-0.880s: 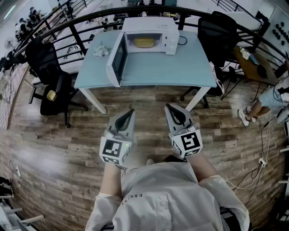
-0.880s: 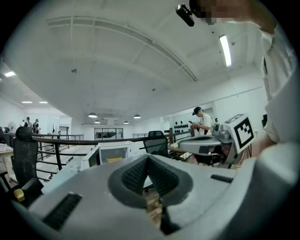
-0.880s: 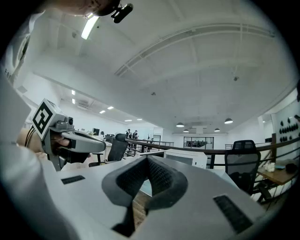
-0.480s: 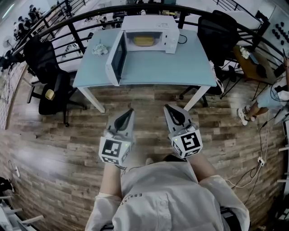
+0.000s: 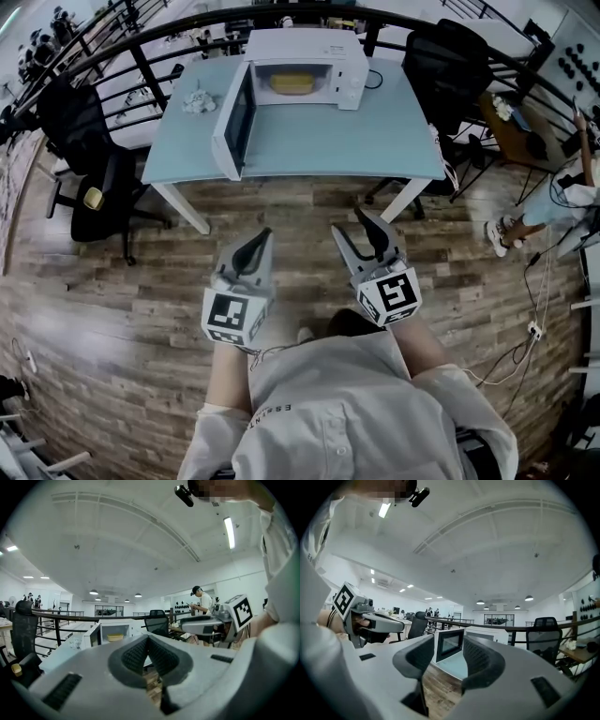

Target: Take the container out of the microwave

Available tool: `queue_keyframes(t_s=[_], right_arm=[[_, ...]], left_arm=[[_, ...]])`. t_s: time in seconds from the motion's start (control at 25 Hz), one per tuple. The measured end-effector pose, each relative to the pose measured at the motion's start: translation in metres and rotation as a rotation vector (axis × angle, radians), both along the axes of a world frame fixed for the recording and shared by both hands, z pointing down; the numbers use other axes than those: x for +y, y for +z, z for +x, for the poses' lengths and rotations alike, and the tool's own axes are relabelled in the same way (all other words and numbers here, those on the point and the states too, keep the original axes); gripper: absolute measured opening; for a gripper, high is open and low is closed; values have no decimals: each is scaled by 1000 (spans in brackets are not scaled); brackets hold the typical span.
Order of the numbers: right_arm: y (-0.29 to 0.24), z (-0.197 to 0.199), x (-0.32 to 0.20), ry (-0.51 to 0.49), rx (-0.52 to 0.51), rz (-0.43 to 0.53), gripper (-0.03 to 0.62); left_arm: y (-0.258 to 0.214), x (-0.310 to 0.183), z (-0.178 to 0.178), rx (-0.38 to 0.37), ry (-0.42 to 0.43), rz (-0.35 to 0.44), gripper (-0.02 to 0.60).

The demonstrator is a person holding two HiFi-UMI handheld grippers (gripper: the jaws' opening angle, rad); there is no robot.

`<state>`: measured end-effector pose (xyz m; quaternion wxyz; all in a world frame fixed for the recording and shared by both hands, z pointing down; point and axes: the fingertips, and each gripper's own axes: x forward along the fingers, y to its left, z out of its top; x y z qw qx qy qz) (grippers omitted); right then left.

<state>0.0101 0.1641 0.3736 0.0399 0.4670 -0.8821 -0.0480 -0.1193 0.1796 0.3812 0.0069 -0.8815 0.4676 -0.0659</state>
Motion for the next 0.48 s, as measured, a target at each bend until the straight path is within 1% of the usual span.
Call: queue_keyframes(t_s=[0.16, 0.36, 0.48], right_arm=[[1, 4, -19, 12, -9, -14, 186], [5, 3, -50, -24, -4, -13, 186], [12, 5, -78, -36, -19, -32, 184]], left_arm=[[3, -14, -2, 2, -7, -14, -6], [11, -37, 0, -7, -22, -27, -6], [15, -59, 1, -16, -41, -38, -6]])
